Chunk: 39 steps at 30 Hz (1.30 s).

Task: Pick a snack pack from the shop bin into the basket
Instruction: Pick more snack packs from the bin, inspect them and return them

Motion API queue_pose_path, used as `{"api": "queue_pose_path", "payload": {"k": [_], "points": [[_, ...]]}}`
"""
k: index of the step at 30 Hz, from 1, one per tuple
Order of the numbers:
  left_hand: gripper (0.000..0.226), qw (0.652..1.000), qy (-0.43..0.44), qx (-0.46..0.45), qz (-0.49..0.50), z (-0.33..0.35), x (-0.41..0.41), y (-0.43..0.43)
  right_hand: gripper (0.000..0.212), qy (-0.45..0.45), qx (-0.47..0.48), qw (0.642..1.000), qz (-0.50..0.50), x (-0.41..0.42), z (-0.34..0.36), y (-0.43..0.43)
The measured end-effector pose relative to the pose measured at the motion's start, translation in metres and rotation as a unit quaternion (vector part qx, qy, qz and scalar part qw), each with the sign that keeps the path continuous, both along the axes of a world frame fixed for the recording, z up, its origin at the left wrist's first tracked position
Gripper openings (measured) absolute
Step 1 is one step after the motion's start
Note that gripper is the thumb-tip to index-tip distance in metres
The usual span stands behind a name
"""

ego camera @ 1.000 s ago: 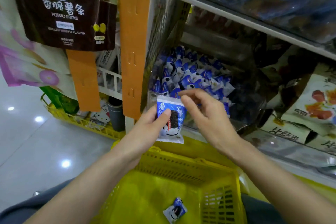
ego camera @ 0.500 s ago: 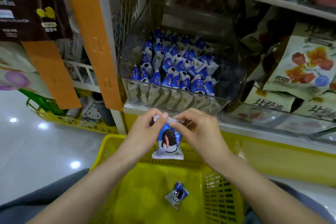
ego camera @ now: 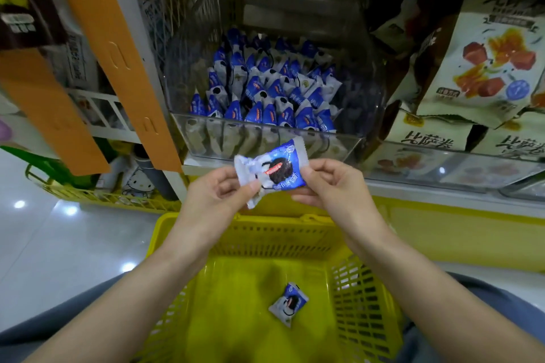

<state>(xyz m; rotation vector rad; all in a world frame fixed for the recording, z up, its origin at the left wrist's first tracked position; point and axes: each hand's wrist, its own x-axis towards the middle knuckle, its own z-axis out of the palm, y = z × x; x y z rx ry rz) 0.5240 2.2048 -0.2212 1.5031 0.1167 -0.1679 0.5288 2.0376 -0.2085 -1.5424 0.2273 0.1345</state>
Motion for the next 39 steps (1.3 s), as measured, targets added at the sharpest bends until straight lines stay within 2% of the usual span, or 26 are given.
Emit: {"api": "queue_pose_path", "payload": {"k": [2, 3, 6, 7, 8, 10, 11, 12, 16, 18, 21, 27, 31, 34, 35, 37, 39], "points": [[0.010, 0.999, -0.019, 0.021, 0.027, -0.001, 0.000, 0.002, 0.005, 0.031, -0.067, 0.996, 0.060, -0.003, -0.005, 0.000], [0.011, 0.998, -0.029, 0.034, 0.036, -0.002, 0.000, 0.004, 0.010, 0.040, -0.124, 0.987, 0.096, -0.006, -0.008, 0.000], [0.017, 0.990, -0.082, 0.116, 0.018, -0.002, 0.001, 0.007, 0.066, 0.021, -0.321, 0.930, 0.178, -0.013, -0.014, 0.002], [0.018, 0.981, -0.107, 0.161, -0.001, -0.003, 0.001, 0.008, 0.079, 0.002, -0.341, 0.922, 0.185, -0.016, -0.014, 0.005], [0.019, 0.969, -0.130, 0.207, -0.020, -0.005, 0.000, 0.008, 0.080, -0.025, -0.332, 0.924, 0.188, -0.019, -0.012, 0.009], [0.020, 0.951, -0.163, 0.257, -0.051, -0.005, -0.003, 0.006, 0.051, -0.077, -0.290, 0.938, 0.176, -0.019, -0.010, 0.014], [0.020, 0.949, -0.169, 0.259, -0.060, -0.006, -0.004, 0.005, 0.034, -0.094, -0.279, 0.942, 0.160, -0.020, -0.009, 0.016], [0.018, 0.949, -0.172, 0.255, -0.064, -0.006, -0.005, 0.004, 0.026, -0.103, -0.266, 0.948, 0.142, -0.019, -0.007, 0.017], [0.016, 0.972, -0.129, 0.192, -0.049, -0.006, -0.003, 0.004, 0.008, -0.064, -0.126, 0.983, 0.114, -0.018, -0.007, 0.023], [0.018, 0.974, -0.126, 0.182, -0.047, -0.005, -0.003, 0.005, 0.007, -0.059, -0.096, 0.988, 0.106, -0.016, -0.007, 0.025], [0.018, 0.969, -0.136, 0.198, -0.057, -0.003, -0.004, 0.005, 0.010, -0.106, -0.152, 0.977, 0.104, -0.014, -0.006, 0.024], [0.015, 0.968, -0.131, 0.199, -0.081, -0.003, -0.004, 0.004, 0.009, -0.229, -0.300, 0.918, 0.118, -0.017, -0.005, 0.020], [0.010, 0.976, -0.116, 0.183, -0.031, -0.002, -0.006, 0.003, 0.006, -0.258, -0.300, 0.917, 0.052, -0.017, -0.004, 0.015], [0.019, 0.972, -0.084, 0.218, -0.022, 0.002, -0.006, 0.004, 0.004, -0.281, -0.268, 0.922, -0.008, -0.016, 0.000, 0.013], [0.029, 0.978, -0.044, 0.203, -0.036, 0.004, -0.005, 0.003, 0.003, -0.296, -0.267, 0.917, -0.011, -0.017, 0.001, 0.013], [0.050, 0.989, 0.062, 0.115, -0.071, 0.007, -0.003, 0.001, 0.001, -0.330, -0.285, 0.900, 0.017, -0.019, 0.002, 0.012], [0.057, 0.990, 0.106, 0.014, -0.094, 0.008, -0.004, 0.002, 0.004, -0.361, -0.330, 0.869, 0.073, -0.023, 0.000, 0.013]]}}
